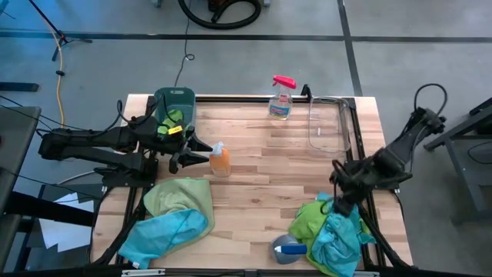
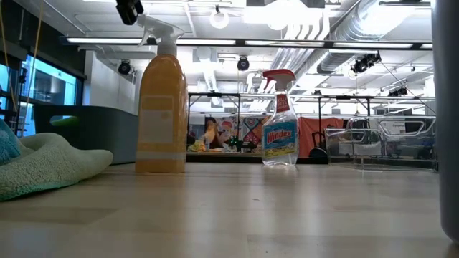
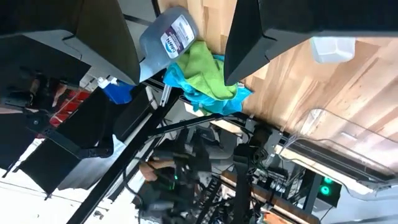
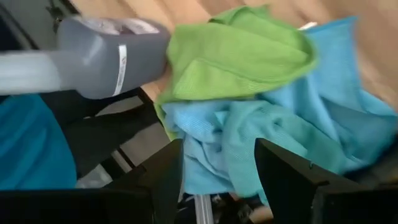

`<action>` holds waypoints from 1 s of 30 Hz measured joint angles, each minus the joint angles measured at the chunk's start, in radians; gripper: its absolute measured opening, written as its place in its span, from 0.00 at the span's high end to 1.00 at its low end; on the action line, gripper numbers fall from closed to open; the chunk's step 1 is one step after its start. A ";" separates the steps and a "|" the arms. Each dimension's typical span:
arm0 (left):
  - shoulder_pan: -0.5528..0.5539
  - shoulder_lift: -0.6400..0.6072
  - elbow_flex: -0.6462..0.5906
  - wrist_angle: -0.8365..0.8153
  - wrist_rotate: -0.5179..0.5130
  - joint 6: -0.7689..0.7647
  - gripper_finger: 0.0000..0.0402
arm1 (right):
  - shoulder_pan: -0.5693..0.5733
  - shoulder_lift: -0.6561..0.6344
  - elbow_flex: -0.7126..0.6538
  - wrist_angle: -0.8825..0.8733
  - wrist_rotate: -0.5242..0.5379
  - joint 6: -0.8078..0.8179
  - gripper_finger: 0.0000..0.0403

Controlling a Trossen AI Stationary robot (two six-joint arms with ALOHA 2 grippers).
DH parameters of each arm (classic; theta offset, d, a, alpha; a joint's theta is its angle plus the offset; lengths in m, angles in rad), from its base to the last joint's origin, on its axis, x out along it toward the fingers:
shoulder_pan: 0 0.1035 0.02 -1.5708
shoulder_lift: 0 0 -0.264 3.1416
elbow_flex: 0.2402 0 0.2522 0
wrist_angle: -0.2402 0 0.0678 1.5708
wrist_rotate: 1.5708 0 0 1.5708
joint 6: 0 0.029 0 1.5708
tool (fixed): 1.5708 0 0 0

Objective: Sort microfiber towel by color & place in baskets
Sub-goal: Put the blue microfiber towel into the transparent bin

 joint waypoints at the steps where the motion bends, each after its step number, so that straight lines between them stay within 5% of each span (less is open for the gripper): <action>1: 0.000 0.000 0.000 0.000 -0.001 0.001 0.45 | 0.021 0.005 -0.026 0.041 0.001 -0.012 0.52; 10: 0.000 0.000 0.000 0.000 -0.002 0.001 0.45 | 0.086 0.112 -0.205 0.224 -0.165 0.064 0.52; 17: 0.000 0.000 0.000 0.000 -0.002 0.000 0.45 | 0.086 0.197 -0.243 0.270 -0.060 0.059 0.52; 24: 0.000 0.000 0.000 0.000 -0.002 -0.003 0.45 | 0.086 0.288 -0.243 0.284 -0.061 0.031 0.52; 27: 0.000 0.000 0.000 0.000 -0.002 -0.022 0.45 | 0.086 0.315 -0.240 0.302 -0.082 0.018 0.59; 30: 0.000 0.000 0.000 0.000 -0.002 -0.025 0.45 | 0.086 0.317 -0.208 0.291 -0.104 -0.010 0.80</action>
